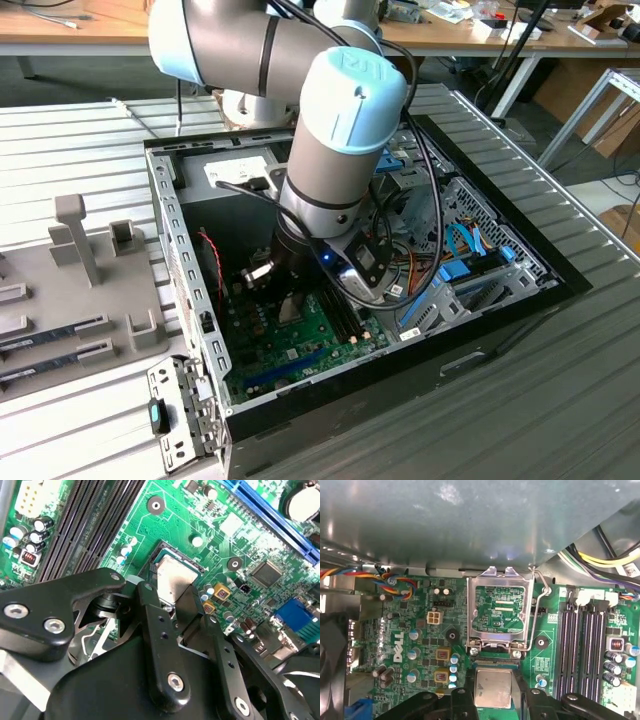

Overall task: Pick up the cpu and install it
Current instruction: 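Place the cpu into insertion slot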

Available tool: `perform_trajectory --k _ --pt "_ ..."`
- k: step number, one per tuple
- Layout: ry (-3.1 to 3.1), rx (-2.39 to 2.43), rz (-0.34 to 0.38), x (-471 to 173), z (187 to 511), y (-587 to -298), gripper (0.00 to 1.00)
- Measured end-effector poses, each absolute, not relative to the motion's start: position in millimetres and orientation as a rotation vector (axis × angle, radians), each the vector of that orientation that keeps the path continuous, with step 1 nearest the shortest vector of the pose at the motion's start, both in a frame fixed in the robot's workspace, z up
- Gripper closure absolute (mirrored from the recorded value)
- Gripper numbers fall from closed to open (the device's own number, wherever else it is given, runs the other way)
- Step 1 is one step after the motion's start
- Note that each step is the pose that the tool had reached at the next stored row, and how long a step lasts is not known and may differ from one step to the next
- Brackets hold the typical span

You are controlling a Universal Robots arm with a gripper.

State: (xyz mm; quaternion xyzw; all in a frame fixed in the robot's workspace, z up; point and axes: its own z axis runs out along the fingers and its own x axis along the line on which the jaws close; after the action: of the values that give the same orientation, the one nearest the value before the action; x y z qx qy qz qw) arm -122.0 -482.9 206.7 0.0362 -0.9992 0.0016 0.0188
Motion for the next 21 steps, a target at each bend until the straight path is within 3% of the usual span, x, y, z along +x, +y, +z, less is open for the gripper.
perform_trajectory --k 21 --pt "-3.104 0.066 -0.041 -122.5 205.1 -488.8 0.60"
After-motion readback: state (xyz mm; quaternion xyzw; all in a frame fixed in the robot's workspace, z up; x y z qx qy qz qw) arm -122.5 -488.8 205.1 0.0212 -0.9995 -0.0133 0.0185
